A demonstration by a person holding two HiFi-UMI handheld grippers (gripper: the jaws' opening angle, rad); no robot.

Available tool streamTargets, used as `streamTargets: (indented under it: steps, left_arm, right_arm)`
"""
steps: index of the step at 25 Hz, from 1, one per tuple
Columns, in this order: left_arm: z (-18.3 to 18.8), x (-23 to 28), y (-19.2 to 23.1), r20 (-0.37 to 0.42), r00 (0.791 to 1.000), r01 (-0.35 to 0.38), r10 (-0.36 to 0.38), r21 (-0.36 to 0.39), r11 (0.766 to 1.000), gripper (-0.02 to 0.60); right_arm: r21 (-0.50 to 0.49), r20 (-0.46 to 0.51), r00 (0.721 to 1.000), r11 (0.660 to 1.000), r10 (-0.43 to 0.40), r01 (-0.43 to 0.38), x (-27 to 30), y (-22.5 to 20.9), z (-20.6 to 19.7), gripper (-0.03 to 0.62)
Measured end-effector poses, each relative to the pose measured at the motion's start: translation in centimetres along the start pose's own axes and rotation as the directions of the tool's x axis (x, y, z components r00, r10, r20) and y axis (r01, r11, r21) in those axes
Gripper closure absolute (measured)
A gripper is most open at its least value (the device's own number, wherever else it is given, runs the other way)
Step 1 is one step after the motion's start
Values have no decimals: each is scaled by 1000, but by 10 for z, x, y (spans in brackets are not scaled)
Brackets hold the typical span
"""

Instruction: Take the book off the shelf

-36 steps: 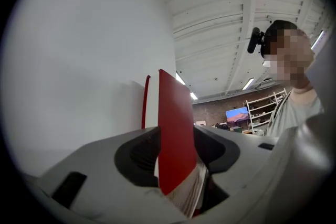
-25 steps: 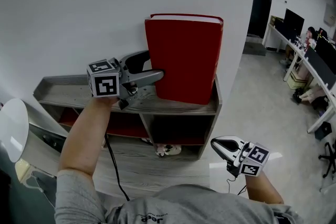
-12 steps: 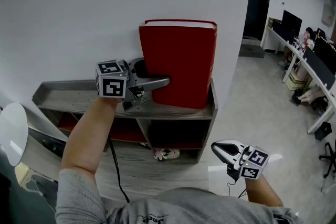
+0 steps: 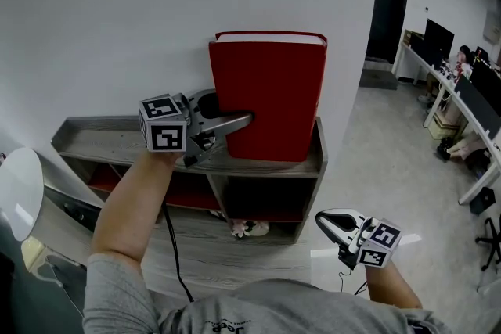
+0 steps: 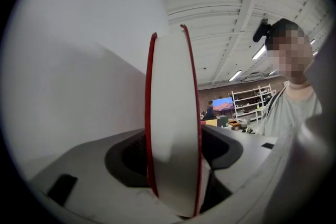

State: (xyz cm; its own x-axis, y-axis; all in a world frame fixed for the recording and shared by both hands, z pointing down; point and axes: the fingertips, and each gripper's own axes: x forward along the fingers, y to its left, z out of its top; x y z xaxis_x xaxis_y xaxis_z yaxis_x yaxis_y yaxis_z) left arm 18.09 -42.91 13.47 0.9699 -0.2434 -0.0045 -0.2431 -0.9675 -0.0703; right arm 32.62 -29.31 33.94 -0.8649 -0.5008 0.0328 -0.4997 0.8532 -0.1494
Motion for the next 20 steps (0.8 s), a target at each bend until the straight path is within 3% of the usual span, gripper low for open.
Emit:
streamTargets:
  steps: [11, 16, 20]
  left_arm:
    - [27, -30, -29, 84, 986, -150, 146, 41, 988, 291]
    - [29, -64, -61, 115, 963, -248, 243, 31, 968, 291]
    - [43, -75, -83, 137, 934, -334, 330, 8, 942, 291]
  right_arm:
    - [-31, -21, 998, 998, 60, -60, 7, 13, 8, 583]
    - [-57, -33, 991, 989, 134, -135, 19, 27, 6, 583]
    - [-77, -45, 976, 973, 214, -217, 25, 22, 27, 583]
